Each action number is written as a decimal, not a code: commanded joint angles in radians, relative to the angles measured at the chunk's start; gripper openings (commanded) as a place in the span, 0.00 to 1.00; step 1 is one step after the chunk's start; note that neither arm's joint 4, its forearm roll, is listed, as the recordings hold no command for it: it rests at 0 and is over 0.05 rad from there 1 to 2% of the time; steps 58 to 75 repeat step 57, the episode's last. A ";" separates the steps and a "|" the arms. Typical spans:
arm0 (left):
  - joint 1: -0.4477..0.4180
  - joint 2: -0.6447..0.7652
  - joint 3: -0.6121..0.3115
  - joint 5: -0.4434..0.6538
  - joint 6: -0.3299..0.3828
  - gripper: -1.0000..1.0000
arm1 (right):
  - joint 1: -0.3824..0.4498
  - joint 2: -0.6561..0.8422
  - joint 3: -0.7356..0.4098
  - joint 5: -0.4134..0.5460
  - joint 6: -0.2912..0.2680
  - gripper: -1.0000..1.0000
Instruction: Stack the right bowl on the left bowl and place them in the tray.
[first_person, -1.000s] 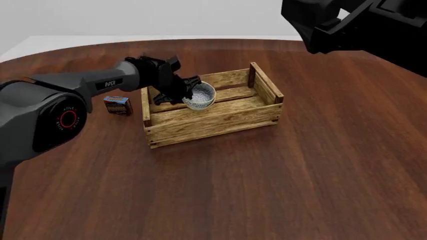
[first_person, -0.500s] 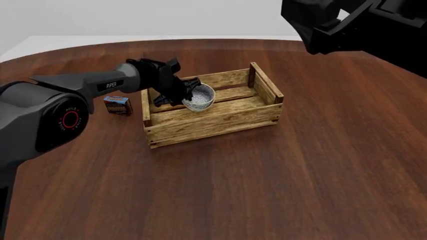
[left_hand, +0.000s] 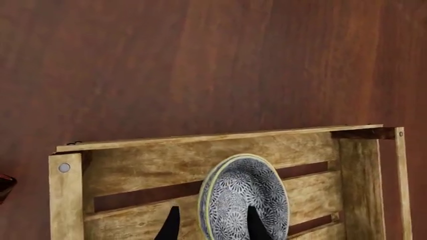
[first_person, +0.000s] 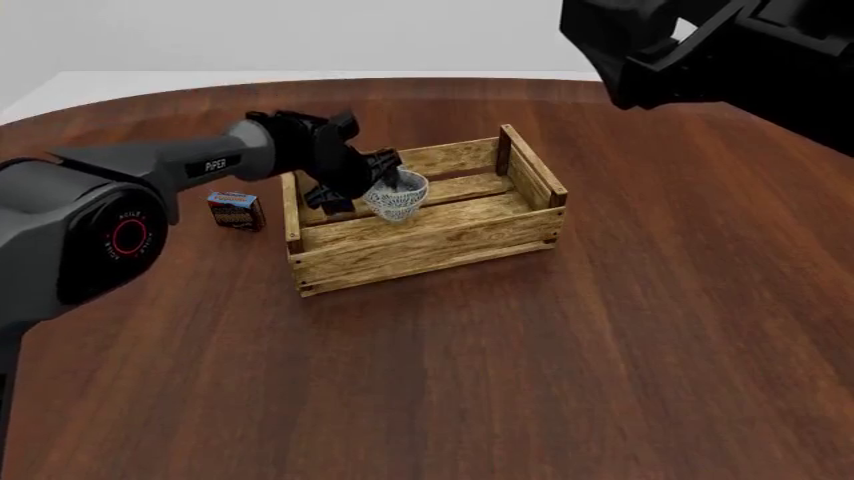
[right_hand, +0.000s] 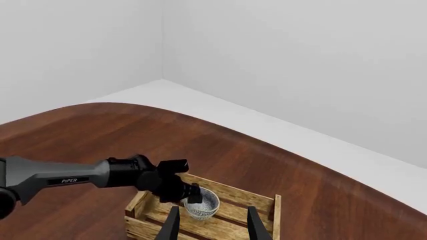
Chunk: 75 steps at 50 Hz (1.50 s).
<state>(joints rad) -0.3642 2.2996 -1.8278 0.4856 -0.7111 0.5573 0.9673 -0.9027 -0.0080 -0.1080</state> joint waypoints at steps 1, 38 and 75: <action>-0.025 -0.068 -0.040 0.076 0.088 1.00 | 0.003 0.000 -0.003 0.005 -0.002 1.00; -0.024 -0.795 0.592 -0.144 0.078 1.00 | -0.009 0.011 0.009 0.005 -0.035 1.00; 0.035 -1.192 0.795 -0.112 0.110 1.00 | -0.005 0.045 0.024 0.002 -0.057 1.00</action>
